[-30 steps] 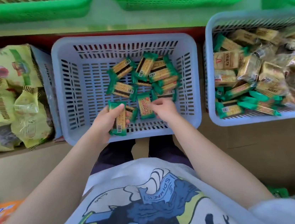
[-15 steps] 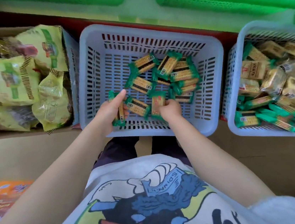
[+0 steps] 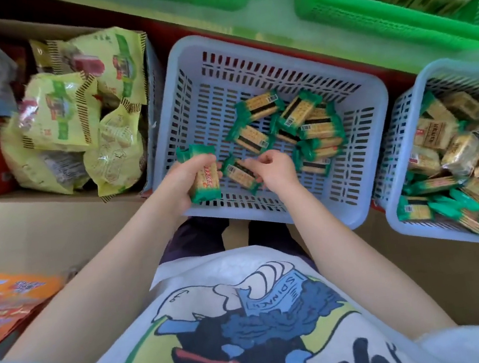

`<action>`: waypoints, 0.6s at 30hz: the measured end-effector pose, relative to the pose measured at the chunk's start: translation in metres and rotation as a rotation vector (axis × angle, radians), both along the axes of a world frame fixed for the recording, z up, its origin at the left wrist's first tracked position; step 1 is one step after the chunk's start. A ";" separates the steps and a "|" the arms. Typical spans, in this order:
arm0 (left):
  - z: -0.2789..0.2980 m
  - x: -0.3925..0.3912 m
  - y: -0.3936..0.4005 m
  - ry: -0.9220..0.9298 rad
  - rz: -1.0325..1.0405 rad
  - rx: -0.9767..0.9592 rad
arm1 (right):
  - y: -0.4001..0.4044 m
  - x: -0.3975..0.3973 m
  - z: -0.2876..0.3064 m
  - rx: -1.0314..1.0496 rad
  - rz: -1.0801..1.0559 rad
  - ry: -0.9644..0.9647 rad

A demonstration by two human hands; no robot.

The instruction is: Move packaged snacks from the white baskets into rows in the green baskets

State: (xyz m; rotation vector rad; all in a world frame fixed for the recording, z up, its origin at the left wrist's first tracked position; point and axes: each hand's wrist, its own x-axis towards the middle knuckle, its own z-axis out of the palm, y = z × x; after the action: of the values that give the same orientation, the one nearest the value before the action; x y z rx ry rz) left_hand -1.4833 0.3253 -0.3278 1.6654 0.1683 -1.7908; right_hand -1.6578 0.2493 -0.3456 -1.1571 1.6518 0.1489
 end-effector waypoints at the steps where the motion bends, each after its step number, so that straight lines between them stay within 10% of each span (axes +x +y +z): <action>1: -0.001 0.004 0.001 -0.025 -0.003 0.011 | 0.002 -0.001 -0.010 0.020 0.010 0.035; 11: -0.004 0.014 0.007 0.007 -0.014 -0.080 | 0.009 0.017 -0.048 0.037 0.487 0.424; 18: 0.024 0.015 -0.013 -0.064 -0.050 -0.215 | -0.020 0.018 0.036 0.069 -0.162 -0.134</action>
State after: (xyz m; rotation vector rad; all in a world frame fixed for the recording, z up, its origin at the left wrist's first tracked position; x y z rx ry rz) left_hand -1.4680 0.3119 -0.3042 1.5825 -0.0923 -1.7232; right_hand -1.6396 0.2295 -0.3100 -0.9565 1.6015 0.0249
